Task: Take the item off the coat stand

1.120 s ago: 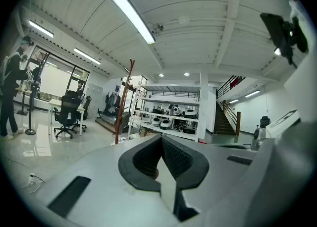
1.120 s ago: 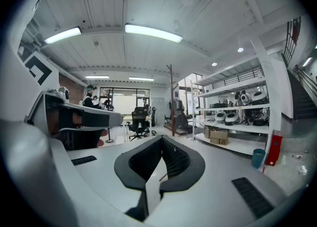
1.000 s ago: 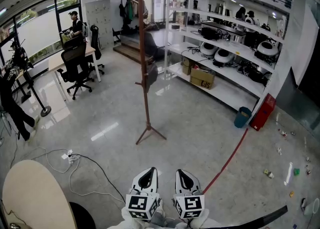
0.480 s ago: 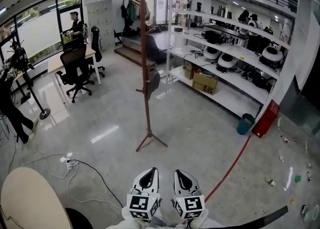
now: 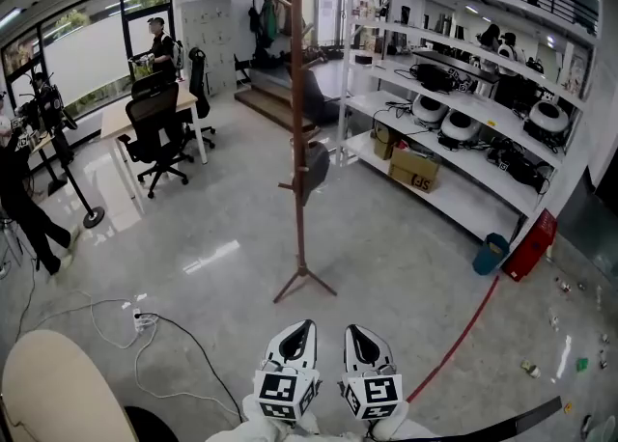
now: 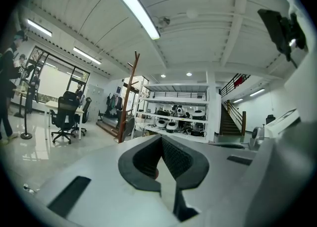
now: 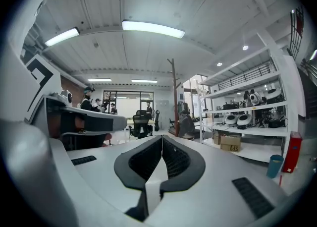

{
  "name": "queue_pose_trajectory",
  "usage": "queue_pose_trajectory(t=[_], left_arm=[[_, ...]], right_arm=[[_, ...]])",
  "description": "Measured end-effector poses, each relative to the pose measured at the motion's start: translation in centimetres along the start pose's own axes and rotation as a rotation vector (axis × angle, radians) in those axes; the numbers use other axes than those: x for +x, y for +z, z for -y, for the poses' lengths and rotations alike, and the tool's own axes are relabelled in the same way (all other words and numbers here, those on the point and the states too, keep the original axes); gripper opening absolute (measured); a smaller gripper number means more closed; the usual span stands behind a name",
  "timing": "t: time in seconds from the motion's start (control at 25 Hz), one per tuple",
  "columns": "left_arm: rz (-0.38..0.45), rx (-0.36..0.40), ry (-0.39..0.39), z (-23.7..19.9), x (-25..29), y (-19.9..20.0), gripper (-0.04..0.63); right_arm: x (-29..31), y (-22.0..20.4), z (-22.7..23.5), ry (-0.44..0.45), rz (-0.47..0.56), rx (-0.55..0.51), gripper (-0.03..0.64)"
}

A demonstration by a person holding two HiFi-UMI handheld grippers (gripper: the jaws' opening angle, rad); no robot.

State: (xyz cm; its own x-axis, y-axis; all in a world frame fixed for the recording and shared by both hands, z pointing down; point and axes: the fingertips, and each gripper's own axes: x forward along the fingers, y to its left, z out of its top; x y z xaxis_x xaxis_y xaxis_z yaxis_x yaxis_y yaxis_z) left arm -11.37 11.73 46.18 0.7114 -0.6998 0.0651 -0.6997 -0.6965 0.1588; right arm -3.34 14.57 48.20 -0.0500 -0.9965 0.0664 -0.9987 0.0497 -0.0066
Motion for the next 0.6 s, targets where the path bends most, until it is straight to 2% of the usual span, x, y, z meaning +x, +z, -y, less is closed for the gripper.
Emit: queue_pose_trajectory(t=[0.24,0.6], left_arm=[[-0.009,-0.019,0.025,-2.8,2.1,-0.5,-0.012],[-0.017,-0.005,0.006,-4.5,4.0,-0.2,-0.012]], right_arm=[[3.6,-0.3,-0.7,0.034,-0.011,-0.018,0.011],[6.1,-0.9,0.6,-0.004,-0.038,0.004,0.011]])
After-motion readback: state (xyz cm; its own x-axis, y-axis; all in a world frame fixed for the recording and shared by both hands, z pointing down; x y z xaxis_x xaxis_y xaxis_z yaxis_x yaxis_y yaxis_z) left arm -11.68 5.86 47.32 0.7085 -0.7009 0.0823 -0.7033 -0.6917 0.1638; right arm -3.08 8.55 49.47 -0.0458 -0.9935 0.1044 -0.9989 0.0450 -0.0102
